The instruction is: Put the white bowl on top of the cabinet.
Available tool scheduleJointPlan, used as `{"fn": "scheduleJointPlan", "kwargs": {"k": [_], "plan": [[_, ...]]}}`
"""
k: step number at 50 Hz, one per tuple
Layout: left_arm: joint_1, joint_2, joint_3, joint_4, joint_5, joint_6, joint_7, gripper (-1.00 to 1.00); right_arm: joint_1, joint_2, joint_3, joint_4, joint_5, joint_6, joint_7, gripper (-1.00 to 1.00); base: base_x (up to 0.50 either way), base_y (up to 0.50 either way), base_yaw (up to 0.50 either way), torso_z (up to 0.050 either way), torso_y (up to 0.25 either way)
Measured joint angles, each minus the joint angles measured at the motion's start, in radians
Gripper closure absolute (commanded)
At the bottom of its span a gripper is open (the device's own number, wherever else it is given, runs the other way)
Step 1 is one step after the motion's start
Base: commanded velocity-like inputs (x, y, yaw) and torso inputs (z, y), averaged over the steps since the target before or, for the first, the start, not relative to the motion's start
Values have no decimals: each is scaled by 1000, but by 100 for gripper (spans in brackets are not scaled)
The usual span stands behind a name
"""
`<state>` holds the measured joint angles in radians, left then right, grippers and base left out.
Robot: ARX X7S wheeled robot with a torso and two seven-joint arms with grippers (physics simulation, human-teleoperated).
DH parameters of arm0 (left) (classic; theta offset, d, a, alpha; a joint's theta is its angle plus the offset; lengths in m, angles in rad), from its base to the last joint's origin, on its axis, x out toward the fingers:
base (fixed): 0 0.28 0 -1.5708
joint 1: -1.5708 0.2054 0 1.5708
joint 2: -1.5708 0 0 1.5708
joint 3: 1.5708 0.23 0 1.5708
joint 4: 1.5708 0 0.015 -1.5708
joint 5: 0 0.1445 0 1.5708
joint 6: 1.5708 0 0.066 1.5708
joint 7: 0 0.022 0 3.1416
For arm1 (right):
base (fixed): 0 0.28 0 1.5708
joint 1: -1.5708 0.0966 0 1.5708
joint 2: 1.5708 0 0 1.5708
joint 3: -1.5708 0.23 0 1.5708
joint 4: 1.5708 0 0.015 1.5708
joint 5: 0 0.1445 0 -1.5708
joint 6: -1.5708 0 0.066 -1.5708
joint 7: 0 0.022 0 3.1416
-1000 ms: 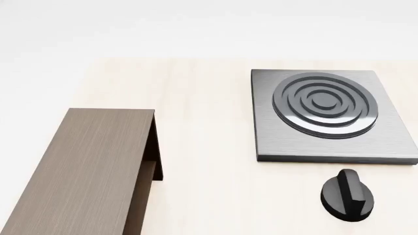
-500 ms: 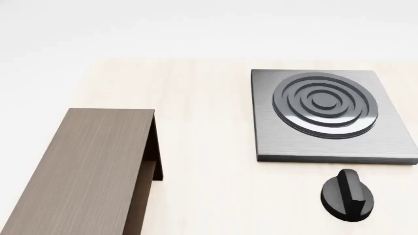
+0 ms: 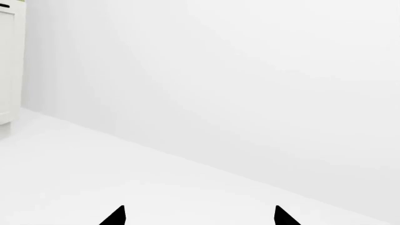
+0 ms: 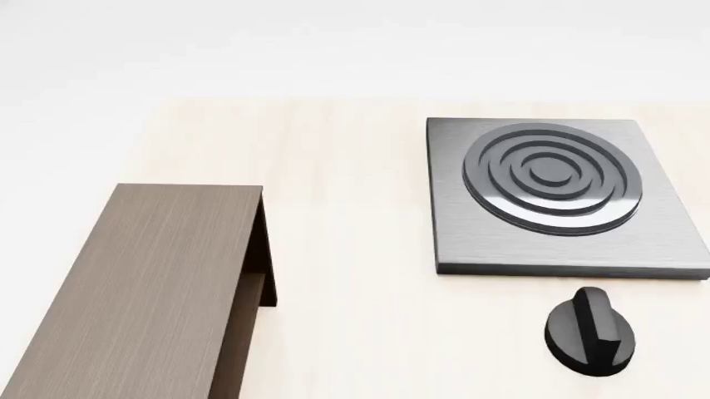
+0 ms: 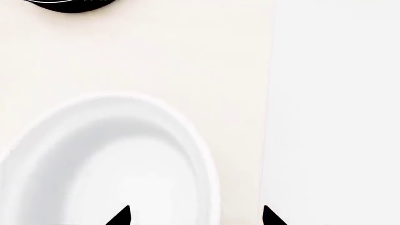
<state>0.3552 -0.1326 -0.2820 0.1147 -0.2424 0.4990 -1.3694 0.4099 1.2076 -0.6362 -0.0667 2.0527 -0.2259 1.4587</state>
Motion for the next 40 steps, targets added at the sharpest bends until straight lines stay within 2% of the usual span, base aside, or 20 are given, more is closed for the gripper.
{"fn": "scheduleJointPlan", "kwargs": {"k": [39,40], "plan": [[-3,0,2,-4,6,-3,-1,-100,8,-90,-24,200,38,72,-133,-100,0,0,0,0,0],[-3,0,2,-4,6,-3,-1,-100,9,-91,-25,203,37,75,-136,100,0,0,0,0,0]]}}
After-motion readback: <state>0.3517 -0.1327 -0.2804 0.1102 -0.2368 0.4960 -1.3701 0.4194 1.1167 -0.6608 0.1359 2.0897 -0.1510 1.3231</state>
